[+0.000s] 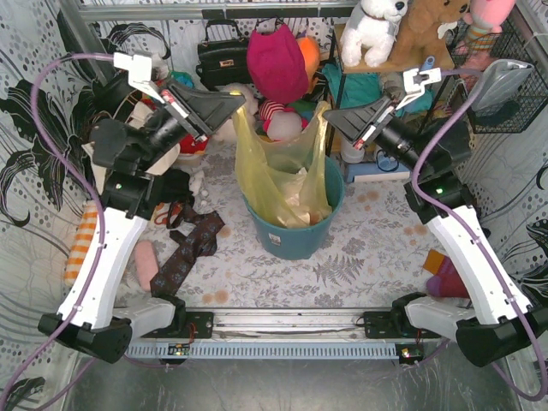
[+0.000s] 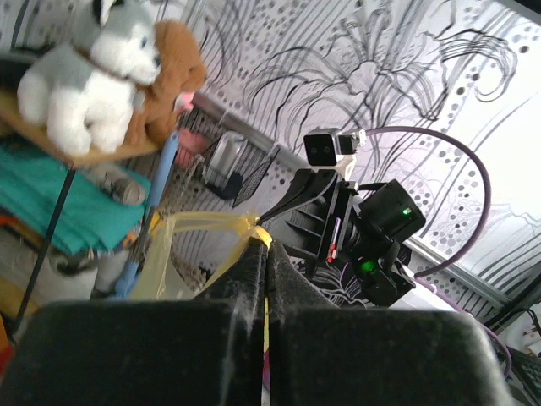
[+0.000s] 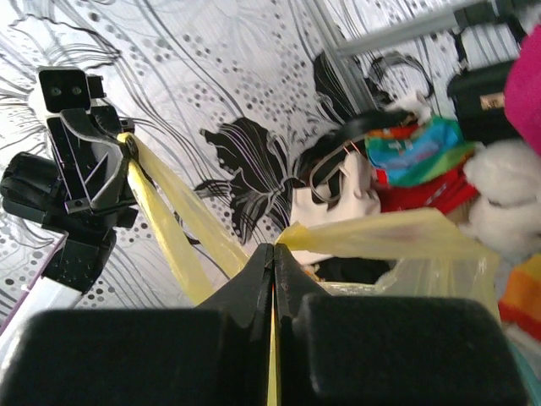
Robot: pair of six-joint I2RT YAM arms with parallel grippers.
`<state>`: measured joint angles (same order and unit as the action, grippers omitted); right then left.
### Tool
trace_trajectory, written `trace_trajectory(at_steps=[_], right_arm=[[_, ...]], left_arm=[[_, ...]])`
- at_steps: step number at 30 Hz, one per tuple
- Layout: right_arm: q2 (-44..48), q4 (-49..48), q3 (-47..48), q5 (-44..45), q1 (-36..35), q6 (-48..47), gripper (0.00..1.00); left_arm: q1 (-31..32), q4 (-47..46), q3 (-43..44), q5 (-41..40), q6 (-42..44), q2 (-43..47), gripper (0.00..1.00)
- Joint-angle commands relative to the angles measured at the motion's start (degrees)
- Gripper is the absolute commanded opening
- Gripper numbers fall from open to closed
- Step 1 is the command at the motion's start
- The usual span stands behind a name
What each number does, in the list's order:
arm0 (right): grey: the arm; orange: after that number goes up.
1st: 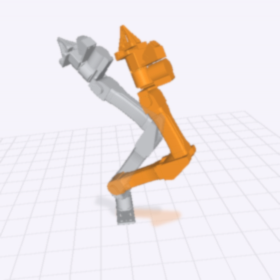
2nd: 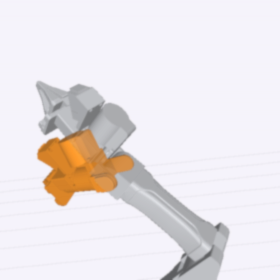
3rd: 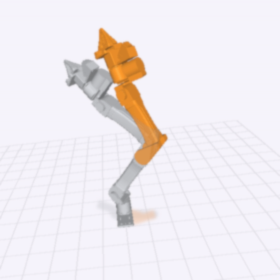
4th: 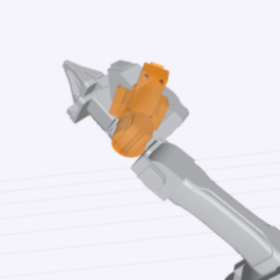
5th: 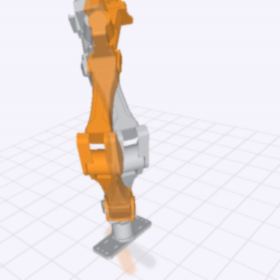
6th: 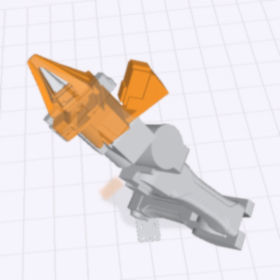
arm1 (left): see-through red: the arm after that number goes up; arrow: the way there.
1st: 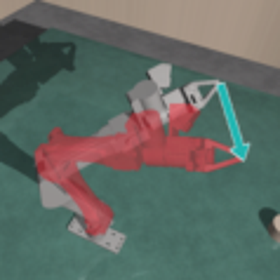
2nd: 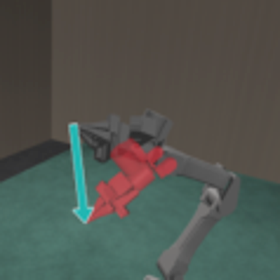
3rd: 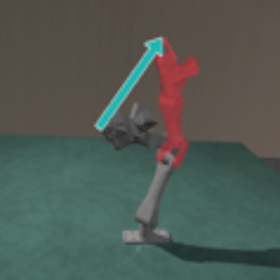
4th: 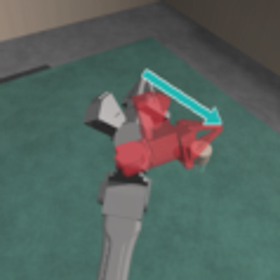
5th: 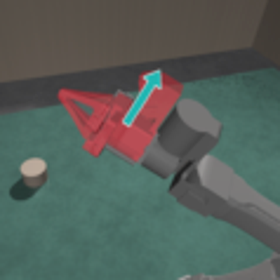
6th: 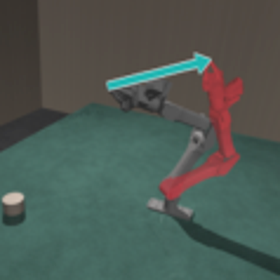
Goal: Tie the trash bag
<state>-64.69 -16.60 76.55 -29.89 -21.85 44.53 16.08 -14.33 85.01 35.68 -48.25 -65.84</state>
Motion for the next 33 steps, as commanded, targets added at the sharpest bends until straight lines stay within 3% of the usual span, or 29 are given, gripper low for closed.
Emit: trace_trajectory(at_steps=[1,11,21,27,31,33], right_arm=[[2.0,-3.0,-2.9,1.8,-0.3,1.3,0.0],[-1.0,2.8,13.0,-0.7,-0.4,-2.7,0.0],[2.3,3.8,5.8,1.6,-0.4,-3.5,0.0],[3.4,12.9,9.2,4.5,-0.4,-9.8,0.0],[3.0,22.5,16.5,8.1,-0.4,-15.7,0.3],[3.3,27.1,19.6,11.0,-0.4,-18.1,0.4]], left_arm=[[0.0,-5.4,-4.2,-0.2,-3.1,-1.3,0.0],[0.0,-10.0,9.4,5.7,-6.0,-7.3,0.0],[-0.1,-14.4,-2.3,5.1,-7.2,-1.7,0.0],[-0.1,-13.8,-6.4,6.2,-6.3,0.2,0.03],[0.0,-11.0,-5.8,6.1,-4.2,1.0,0.03],[0.0,-10.8,-5.7,6.2,-3.9,1.2,0.03]])
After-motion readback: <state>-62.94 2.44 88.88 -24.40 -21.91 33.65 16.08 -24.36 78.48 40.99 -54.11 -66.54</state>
